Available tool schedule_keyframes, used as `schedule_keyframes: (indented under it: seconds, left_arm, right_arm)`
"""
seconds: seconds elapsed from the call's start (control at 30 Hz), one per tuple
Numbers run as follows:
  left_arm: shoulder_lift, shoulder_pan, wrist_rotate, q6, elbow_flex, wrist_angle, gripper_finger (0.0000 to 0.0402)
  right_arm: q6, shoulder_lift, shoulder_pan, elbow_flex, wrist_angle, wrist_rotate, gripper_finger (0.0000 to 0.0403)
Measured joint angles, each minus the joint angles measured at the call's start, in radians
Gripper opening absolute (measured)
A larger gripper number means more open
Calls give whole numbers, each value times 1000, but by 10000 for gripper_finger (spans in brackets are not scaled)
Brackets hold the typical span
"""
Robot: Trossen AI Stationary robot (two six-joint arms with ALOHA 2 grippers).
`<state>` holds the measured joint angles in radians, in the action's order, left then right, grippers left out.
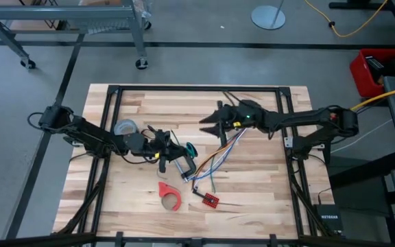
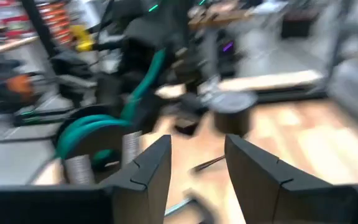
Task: Coil cords
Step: Uncoil the green wire from the spool
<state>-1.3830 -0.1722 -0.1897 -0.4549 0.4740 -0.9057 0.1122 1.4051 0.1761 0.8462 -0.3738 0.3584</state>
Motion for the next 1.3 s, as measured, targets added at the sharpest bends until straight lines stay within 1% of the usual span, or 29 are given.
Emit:
schedule_keyframes:
  seconds: [0.1, 0.23, 0.33, 0.53, 0.67, 0.73, 0.93, 1.0, 1.07, 1.23, 1.3]
  left_arm:
    - [1, 18, -8, 34, -1, 11, 35]
    - [1, 51, -55, 62, -1, 5, 38]
    - [1, 75, -80, 74, -1, 6, 40]
    - [1, 96, -80, 74, -1, 5, 35]
    - [1, 96, -81, 73, -1, -4, 41]
    - [1, 96, -81, 73, -1, -10, 41]
    - [1, 96, -81, 86, -2, -15, 36]
    - [1, 97, -82, 86, -2, -15, 41]
    - [1, 97, -85, 85, -2, -15, 44]
    - [2, 97, -97, 85, -2, -18, 41]
    - [2, 98, -99, 85, -3, -17, 43]
  right_arm:
    - [44, 0, 0, 18, 39, 74, 156]
    - [98, 0, -6, 20, 39, 83, 156]
    - [98, 9, -28, 21, 47, 23, 156]
    - [80, 20, -80, 21, 45, -117, 156]
    - [66, 35, -101, 21, 43, -197, 156]
    - [65, 48, -111, 21, 27, -218, 156]
    - [64, 70, -111, 21, 23, -222, 151]
    - [57, 70, -111, 21, 23, -236, 136]
    - [40, 70, -112, 21, 19, -244, 111]
    - [8, 70, -111, 20, 9, -262, 20]
    - [-11, 70, -110, 20, 6, -272, 13]
